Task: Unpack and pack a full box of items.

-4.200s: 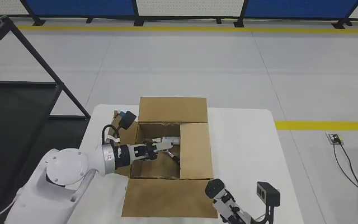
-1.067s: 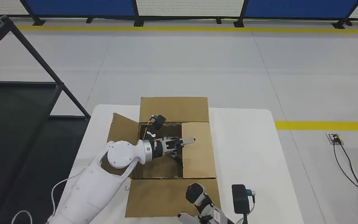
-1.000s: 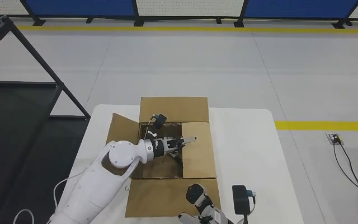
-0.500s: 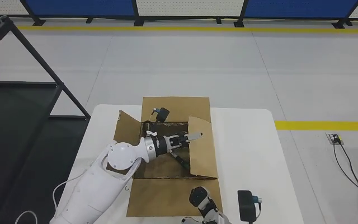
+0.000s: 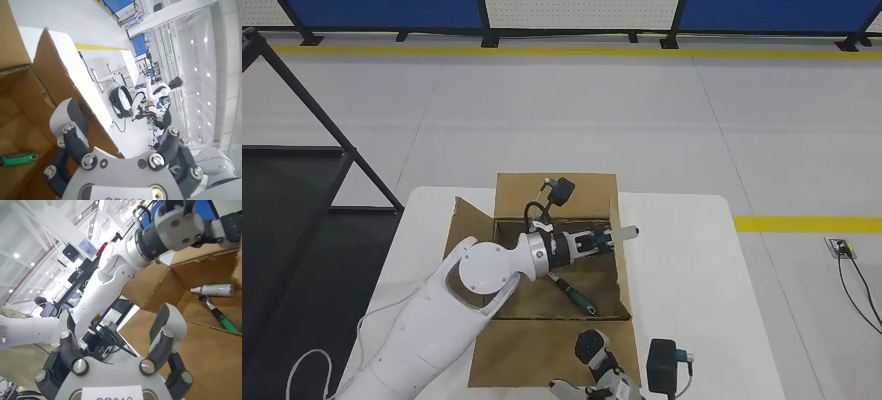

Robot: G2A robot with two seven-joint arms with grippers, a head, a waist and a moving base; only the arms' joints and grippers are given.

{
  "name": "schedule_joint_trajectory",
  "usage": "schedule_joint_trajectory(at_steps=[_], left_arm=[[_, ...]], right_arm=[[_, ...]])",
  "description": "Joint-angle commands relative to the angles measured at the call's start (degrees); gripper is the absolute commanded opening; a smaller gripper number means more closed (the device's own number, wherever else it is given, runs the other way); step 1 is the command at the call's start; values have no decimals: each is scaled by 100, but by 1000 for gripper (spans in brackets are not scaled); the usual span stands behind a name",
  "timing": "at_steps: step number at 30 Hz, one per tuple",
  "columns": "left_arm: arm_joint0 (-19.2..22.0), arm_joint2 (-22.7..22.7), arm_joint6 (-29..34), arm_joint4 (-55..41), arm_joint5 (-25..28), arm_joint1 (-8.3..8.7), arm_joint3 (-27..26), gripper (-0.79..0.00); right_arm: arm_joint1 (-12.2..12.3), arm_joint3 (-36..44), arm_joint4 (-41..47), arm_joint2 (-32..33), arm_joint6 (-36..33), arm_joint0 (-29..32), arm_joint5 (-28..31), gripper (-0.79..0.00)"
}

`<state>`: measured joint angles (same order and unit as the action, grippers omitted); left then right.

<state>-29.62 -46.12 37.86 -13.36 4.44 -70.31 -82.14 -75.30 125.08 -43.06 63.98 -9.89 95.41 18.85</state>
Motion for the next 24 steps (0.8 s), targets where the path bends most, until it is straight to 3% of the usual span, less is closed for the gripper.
schedule_joint_trajectory(at_steps=[1,7,14,20,24], left_arm=[[128,129,-19,-43,8,-76,109,0],[389,413,-20,-104,67,-276,368,0],[465,479,7,-86,124,-397,522,0],[356,216,59,26,194,-364,525,0],[35,-272,20,283,208,-209,241,0]], right_arm=[[-32,-72,-155,-138,194,-141,-280,0],[-121,-127,-282,-295,814,-399,-1108,0],[-169,-302,45,-85,1169,-622,-1519,0],[-177,-355,276,182,1427,-601,-1620,0],[-162,-306,376,410,1603,-408,-1582,0]])
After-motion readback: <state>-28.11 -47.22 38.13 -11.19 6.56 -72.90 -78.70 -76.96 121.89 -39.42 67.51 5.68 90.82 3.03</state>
